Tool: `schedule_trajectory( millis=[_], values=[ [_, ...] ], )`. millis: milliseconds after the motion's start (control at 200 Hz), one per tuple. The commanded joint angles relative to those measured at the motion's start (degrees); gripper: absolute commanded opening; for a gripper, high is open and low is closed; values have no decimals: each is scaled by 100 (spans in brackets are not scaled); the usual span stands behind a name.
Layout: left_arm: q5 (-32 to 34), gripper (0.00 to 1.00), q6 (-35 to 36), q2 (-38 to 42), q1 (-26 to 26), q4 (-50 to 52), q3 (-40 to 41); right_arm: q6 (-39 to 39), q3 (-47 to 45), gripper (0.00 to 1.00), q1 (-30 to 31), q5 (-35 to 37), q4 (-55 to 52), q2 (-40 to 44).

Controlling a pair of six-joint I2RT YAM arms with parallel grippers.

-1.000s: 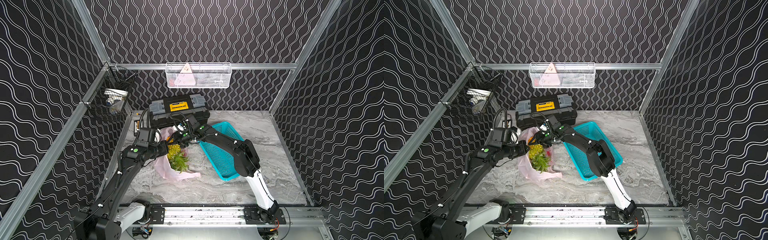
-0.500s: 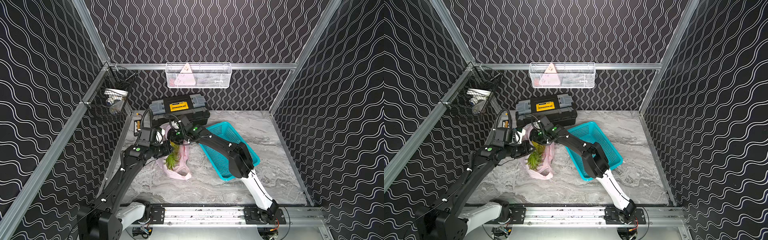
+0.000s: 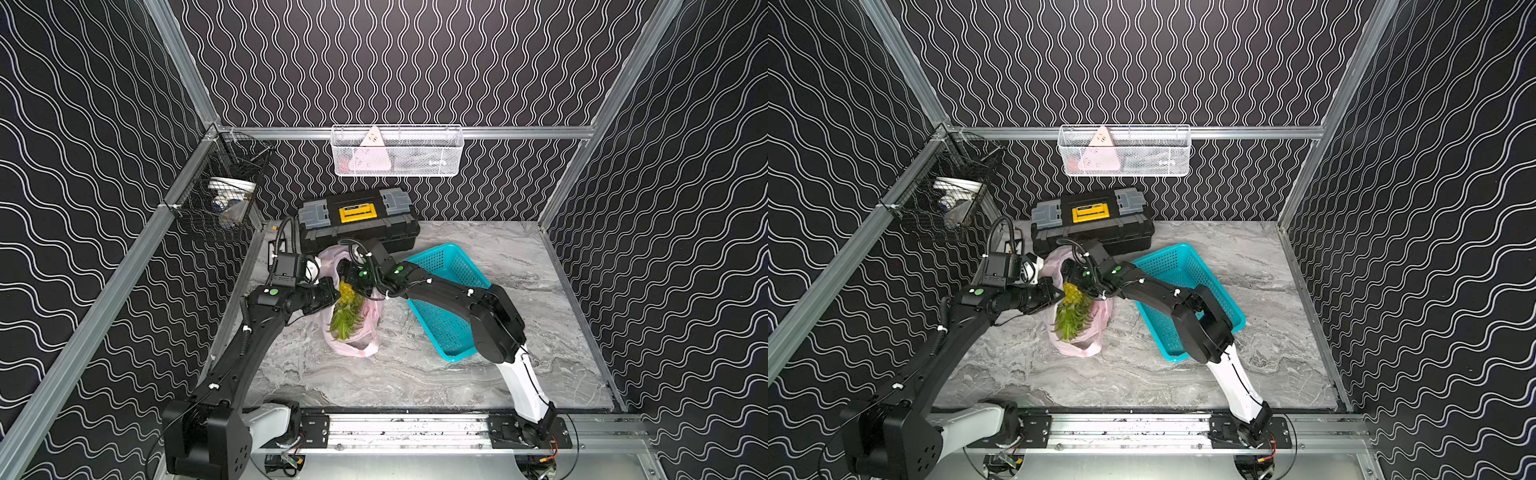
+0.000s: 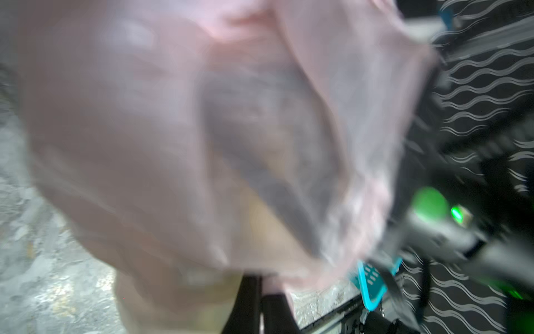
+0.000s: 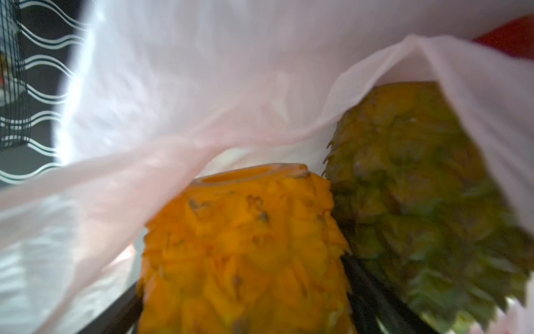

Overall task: Place the pineapple into a plastic bag & tie a knot
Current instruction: Place the pineapple in the plastic bag.

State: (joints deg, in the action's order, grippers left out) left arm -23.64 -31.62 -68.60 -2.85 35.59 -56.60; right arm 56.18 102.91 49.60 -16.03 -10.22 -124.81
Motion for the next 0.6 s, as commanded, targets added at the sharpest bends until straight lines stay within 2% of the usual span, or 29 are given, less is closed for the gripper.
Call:
schedule_trajectory(
  millis=[0, 145, 230, 370, 430, 530, 590],
  values=[
    [209, 0, 56, -168, 115, -108, -154, -318, -182, 97, -46, -283, -412, 446],
    [136, 0, 75, -336, 197, -227, -126, -979, -23, 98, -104, -173, -1136, 732],
    [79, 1, 59, -361, 208, -265, -105, -1080, 61, 92, -191, -389, -1322, 629],
    [214, 5, 204, -333, 248, -76, -272, -1377, 68, 92, -210, -383, -1552, 809],
    [305, 15, 307, -368, 258, 67, -408, -1639, 106, 92, -212, -374, -1771, 1022],
    [599, 37, 469, -380, 273, 350, -637, -2043, 23, 92, -212, -331, -2002, 1464],
    [832, 45, 539, -315, 272, 554, -788, -2309, 45, 92, -239, -330, -2213, 1679]
  ],
)
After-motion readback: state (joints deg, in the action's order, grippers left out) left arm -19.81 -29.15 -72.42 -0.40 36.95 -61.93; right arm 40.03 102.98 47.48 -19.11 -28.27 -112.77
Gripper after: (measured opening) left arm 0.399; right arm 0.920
